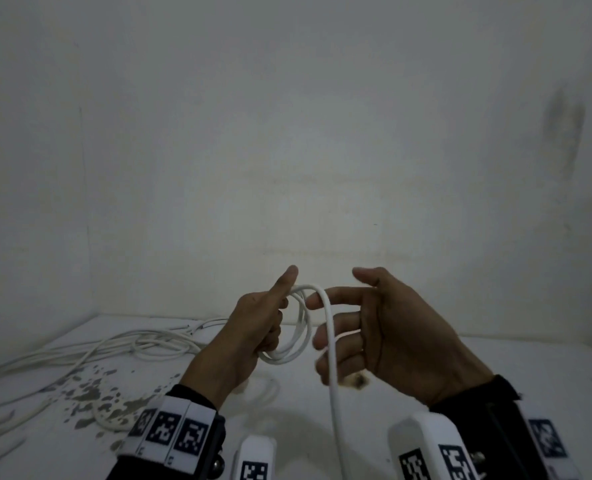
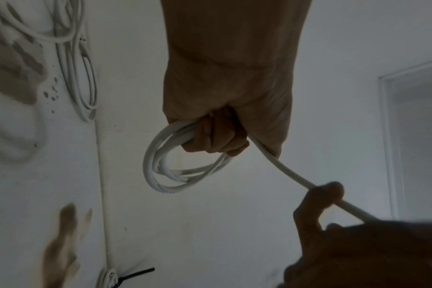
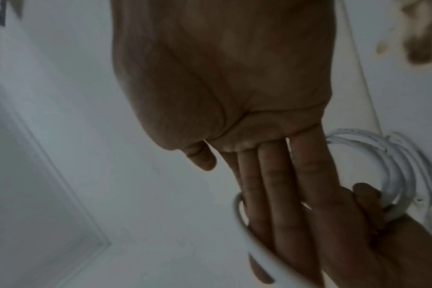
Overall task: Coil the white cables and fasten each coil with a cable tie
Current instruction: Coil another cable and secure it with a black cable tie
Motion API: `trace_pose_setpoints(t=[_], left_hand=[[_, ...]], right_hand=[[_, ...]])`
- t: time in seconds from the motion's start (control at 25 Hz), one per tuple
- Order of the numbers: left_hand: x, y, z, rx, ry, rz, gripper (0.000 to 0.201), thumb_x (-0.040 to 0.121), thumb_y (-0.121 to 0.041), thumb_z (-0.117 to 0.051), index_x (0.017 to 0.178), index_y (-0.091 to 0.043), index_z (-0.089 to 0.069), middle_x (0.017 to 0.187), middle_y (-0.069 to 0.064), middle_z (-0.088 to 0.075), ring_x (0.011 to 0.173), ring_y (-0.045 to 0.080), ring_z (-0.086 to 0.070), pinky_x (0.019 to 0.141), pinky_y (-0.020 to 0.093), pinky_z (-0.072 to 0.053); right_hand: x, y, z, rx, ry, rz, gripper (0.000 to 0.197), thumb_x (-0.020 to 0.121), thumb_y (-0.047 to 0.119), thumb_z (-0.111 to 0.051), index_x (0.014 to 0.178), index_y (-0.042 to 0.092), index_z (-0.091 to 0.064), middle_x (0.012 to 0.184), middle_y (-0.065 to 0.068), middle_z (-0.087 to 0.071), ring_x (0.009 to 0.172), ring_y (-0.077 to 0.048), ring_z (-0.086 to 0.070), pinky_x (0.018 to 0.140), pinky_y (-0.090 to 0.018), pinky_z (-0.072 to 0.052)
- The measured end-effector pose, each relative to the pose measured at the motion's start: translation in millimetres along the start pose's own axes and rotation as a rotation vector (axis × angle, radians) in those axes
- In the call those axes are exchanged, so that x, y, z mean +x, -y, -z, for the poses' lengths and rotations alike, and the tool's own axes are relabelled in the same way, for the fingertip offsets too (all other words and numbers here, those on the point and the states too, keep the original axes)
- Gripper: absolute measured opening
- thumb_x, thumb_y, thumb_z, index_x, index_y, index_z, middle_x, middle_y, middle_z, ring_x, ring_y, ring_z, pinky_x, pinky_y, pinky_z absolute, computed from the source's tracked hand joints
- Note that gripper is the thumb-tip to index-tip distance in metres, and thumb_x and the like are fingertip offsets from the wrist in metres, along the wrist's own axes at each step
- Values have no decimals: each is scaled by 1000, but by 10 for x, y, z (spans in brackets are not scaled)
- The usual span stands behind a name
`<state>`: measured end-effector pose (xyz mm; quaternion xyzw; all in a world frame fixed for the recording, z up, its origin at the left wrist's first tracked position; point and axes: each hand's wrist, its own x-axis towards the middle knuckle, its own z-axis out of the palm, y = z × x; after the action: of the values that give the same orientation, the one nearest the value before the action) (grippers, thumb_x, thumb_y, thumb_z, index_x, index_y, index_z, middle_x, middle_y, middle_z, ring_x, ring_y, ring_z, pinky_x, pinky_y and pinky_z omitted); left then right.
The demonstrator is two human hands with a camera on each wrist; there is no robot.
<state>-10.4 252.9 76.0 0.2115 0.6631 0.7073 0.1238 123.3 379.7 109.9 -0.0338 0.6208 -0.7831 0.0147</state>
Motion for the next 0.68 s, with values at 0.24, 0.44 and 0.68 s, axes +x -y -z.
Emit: trace_pose_setpoints(t=[0.24,0.44,0.68], left_hand=[[-6,-26,76,-55,34,-11,54,83,-68,-54,71,-16,-46,50,-6,-20,43,12,-14,48,25,-13],[-101,-23,19,5,325,76,58,83,-75,-45,61,-21,-44,54,-5,-18,47,12,-11,55,30,-9],[-130,2,-42,99,401,88,55,81,-73,-47,56,-24,-37,52,-5,-17,44,12,-12,48,26,-12]], right_hand=[[-19,8,182,-387,-231,222,26,101,16,-50,102,7,-74,59,4,-41,46,-6,-37,44,-19,-33],[135,-58,168,-725,-692,545,29,102,28,-52,84,20,-73,49,10,-37,46,-7,-30,48,-17,-29],[167,-31,262,-377,-828,583,28,104,25,-49,87,13,-69,40,16,-42,46,0,-32,45,-17,-29]])
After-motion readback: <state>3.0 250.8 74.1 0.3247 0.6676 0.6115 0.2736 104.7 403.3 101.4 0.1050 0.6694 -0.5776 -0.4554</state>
